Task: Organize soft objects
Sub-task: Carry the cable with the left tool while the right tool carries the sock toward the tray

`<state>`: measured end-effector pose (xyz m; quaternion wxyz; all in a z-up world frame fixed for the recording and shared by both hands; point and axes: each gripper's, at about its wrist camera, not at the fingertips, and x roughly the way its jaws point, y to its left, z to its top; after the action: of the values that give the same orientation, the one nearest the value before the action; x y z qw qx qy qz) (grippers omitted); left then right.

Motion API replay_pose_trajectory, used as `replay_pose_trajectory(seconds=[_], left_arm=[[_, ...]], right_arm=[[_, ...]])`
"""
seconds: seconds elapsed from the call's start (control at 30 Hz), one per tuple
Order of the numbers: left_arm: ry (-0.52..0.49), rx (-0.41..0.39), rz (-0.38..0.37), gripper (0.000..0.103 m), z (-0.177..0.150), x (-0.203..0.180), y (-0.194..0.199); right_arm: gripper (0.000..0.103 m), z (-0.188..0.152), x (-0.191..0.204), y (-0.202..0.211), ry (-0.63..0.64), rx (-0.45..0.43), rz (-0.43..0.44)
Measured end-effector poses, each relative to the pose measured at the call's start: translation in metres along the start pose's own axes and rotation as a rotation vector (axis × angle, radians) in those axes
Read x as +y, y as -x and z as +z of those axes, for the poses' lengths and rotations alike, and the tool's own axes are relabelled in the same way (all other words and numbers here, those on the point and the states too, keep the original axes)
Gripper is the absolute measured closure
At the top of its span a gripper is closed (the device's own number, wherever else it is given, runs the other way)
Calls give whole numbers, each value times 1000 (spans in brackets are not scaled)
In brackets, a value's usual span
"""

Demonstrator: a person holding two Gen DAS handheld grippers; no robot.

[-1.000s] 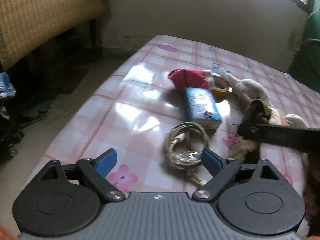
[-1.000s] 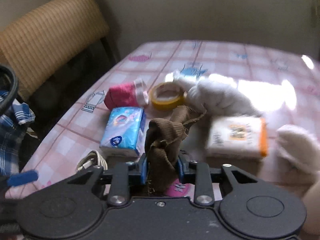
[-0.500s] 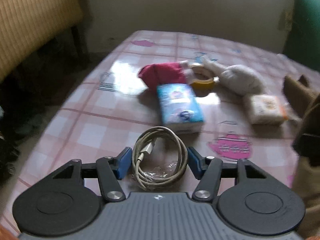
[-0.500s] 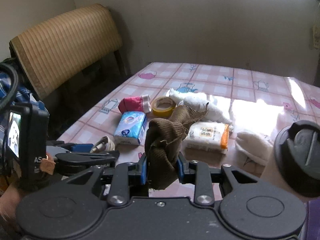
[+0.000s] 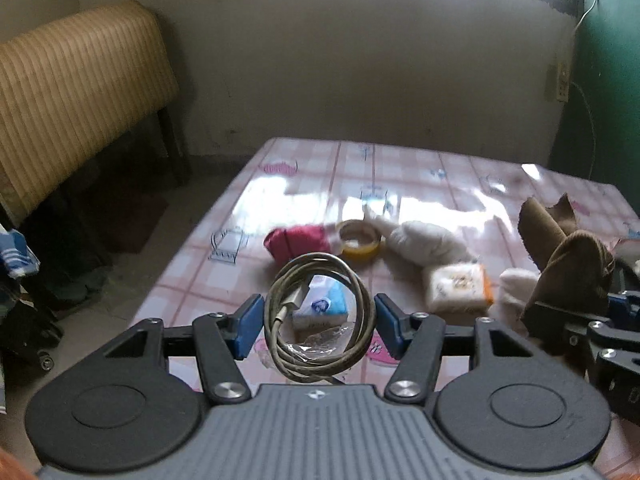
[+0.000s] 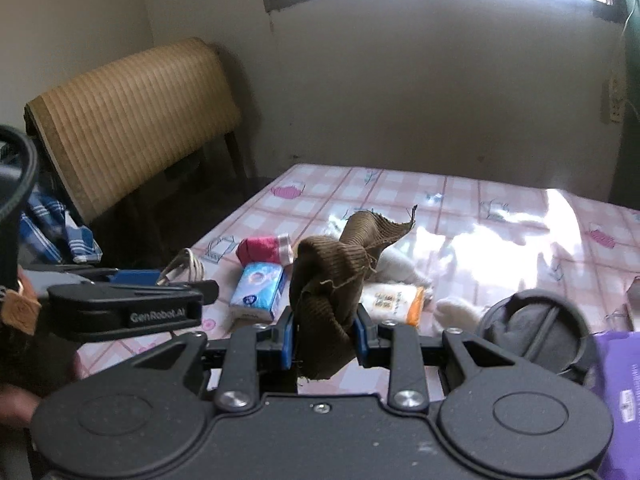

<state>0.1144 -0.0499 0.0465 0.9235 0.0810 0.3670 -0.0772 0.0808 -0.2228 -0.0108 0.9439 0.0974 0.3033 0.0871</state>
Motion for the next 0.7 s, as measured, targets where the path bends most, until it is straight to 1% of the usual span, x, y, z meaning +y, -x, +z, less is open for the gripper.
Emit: replay_pose_trajectory(seconds=[0.17,0.3,0.43,0.7], left_arm=[[-12,-28,-3,42,7,-13,14],[-13,-33,-20,42,10,-22,22],[-19,-39,-30,42,11,-34,29],[-37,-48,-55,42,11,-55,40]], right_arm=[[68,8,-8,21,3,-35,-9],[68,13,-15,38,6,-63,-15],[68,11,-24,54,10,-74,-27],[68,10,-35,71,-5,-91,-53]])
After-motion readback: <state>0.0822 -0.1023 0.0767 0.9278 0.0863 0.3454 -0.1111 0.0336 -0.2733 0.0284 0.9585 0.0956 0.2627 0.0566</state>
